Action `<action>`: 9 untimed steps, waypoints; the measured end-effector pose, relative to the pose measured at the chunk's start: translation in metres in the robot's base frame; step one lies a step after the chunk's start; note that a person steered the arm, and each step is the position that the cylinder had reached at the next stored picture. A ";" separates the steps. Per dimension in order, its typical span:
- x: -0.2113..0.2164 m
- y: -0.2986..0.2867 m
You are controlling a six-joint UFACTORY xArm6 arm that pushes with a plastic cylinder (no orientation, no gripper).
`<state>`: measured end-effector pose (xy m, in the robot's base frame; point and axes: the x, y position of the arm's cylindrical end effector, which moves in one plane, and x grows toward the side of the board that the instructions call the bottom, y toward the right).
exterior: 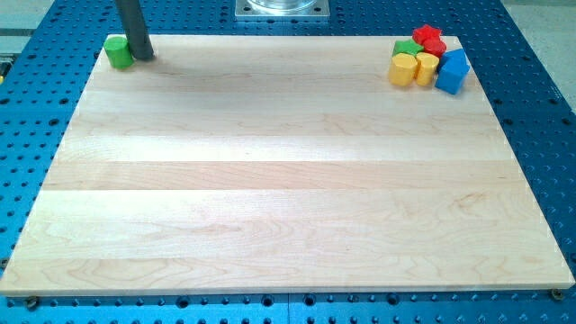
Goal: Move the green circle parallel to the left of the hexagon
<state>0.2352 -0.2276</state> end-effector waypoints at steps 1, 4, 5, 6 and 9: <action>-0.002 0.002; -0.042 -0.002; -0.033 -0.051; -0.023 -0.077; 0.031 0.011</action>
<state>0.2657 -0.2161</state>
